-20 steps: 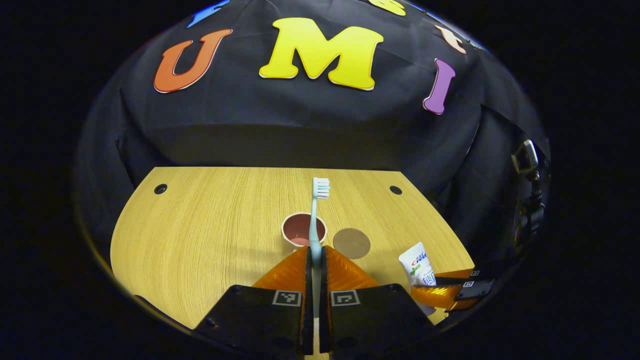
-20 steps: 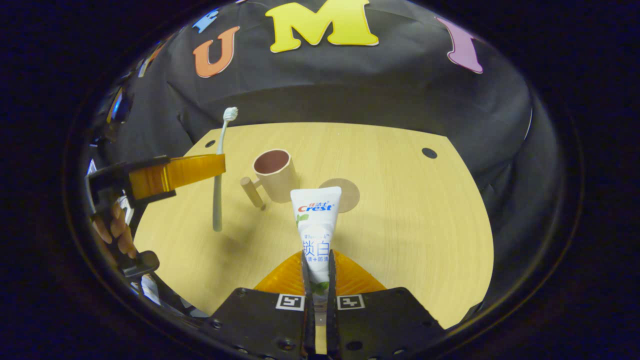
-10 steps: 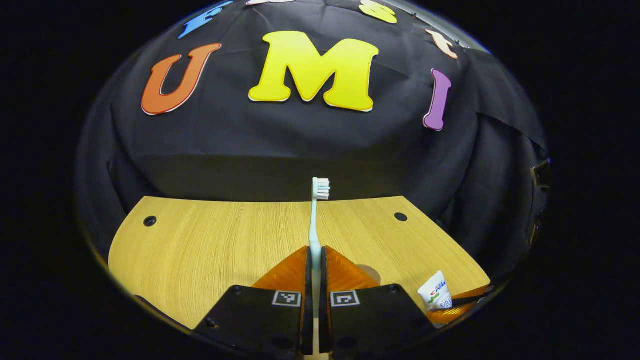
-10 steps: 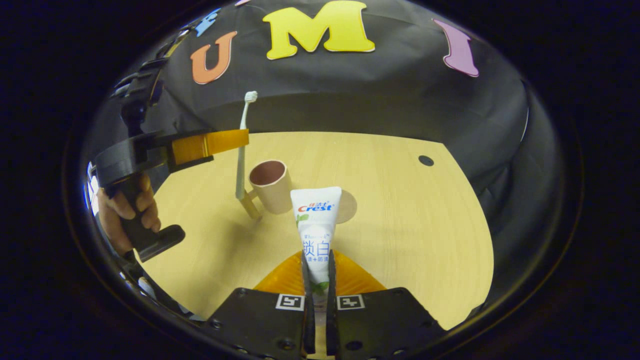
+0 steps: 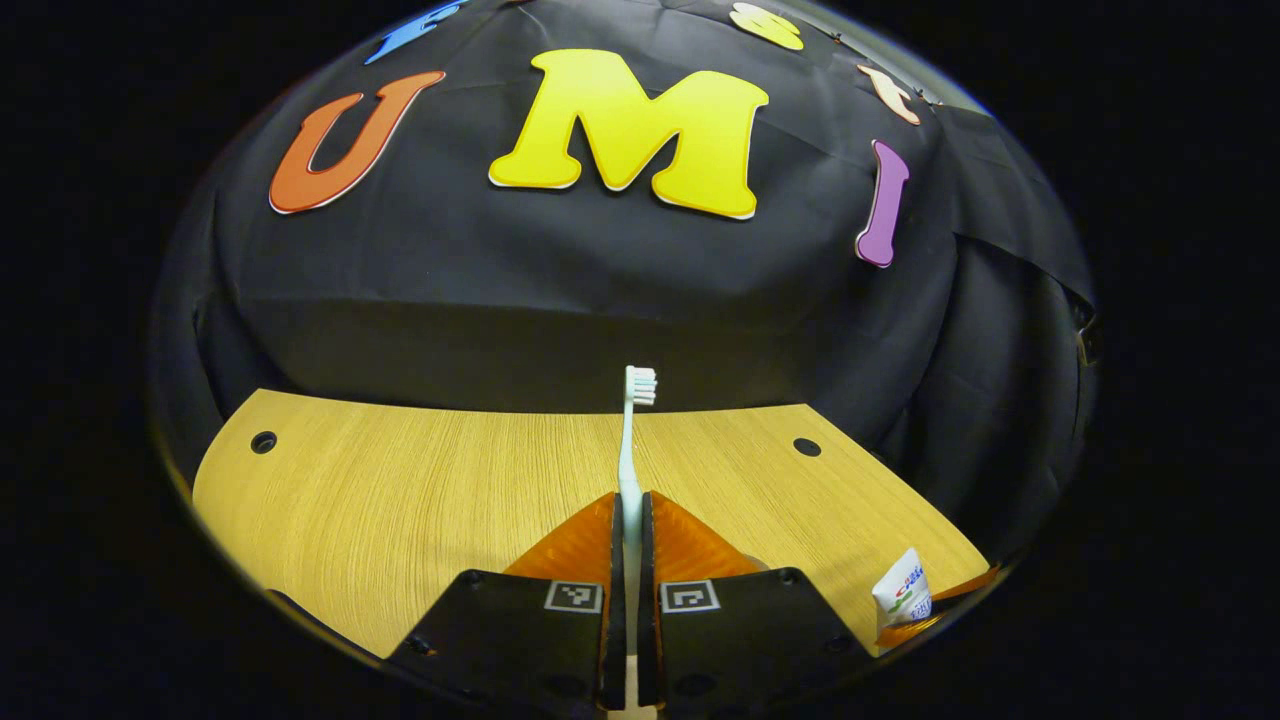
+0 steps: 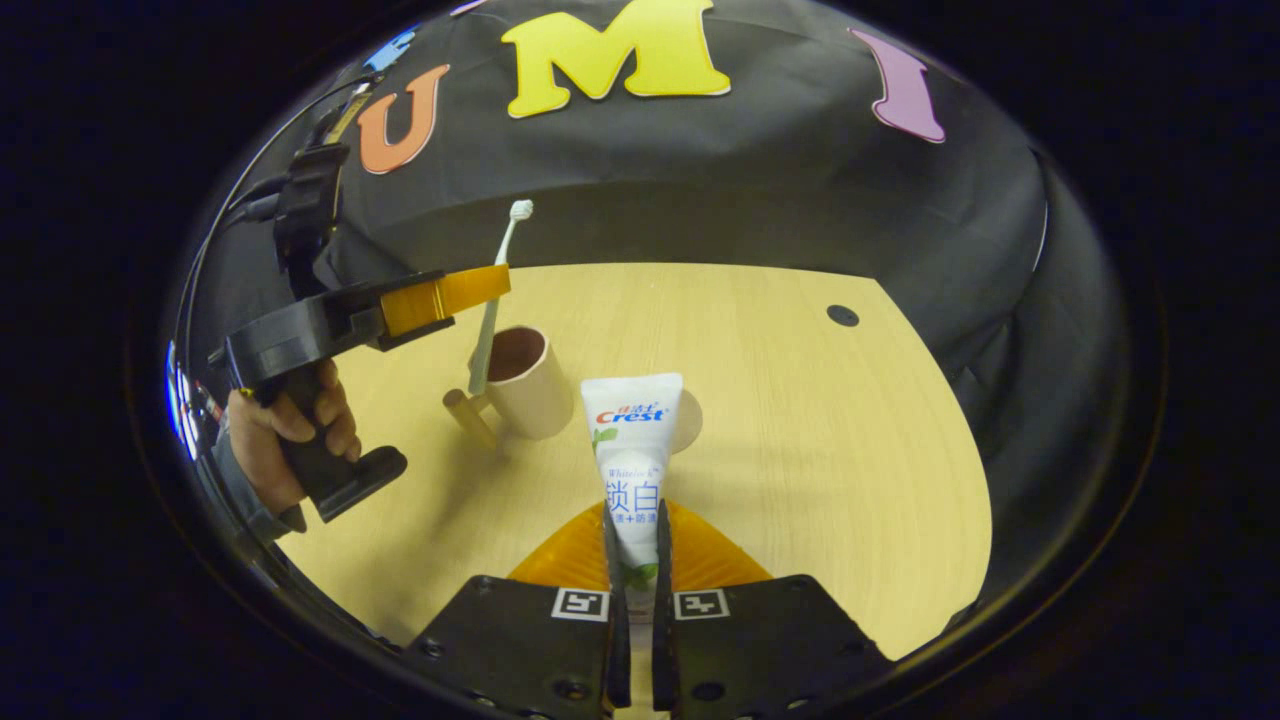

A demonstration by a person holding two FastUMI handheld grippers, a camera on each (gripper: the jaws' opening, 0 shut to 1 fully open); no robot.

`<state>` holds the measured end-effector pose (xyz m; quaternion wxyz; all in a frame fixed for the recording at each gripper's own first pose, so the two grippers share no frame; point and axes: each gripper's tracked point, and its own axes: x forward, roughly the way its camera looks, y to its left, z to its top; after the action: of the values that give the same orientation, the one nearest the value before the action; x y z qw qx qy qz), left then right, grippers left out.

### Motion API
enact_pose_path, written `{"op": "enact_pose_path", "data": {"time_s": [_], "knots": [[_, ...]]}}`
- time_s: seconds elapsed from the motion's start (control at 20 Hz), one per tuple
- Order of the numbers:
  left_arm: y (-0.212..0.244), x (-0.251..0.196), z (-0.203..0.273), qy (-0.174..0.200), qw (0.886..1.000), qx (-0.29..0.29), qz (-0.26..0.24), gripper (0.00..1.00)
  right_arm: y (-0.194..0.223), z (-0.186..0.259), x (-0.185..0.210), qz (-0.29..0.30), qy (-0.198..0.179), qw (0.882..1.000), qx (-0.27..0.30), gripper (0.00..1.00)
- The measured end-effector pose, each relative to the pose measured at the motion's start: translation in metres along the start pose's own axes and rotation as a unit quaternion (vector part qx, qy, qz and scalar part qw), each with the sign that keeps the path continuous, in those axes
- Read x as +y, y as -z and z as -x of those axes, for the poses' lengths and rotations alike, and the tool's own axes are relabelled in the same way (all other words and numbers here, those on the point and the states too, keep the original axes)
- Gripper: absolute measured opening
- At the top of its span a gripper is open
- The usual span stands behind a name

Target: Put the toothbrush and toothpaste on the desktop into the cup, then pick up the cup and place it on the coaster on the desktop.

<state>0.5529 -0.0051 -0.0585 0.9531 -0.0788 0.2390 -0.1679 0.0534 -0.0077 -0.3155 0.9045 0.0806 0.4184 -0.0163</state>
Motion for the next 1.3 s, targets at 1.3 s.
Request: {"op": "enact_pose_path", "data": {"time_s": [1.3], "knots": [[0.041, 0.018, -0.026, -0.023, 0.999, 0.036, -0.003, 0.1, 0.014, -0.015, 0.003, -0.021, 0.0, 1.0, 0.013, 0.09]]}}
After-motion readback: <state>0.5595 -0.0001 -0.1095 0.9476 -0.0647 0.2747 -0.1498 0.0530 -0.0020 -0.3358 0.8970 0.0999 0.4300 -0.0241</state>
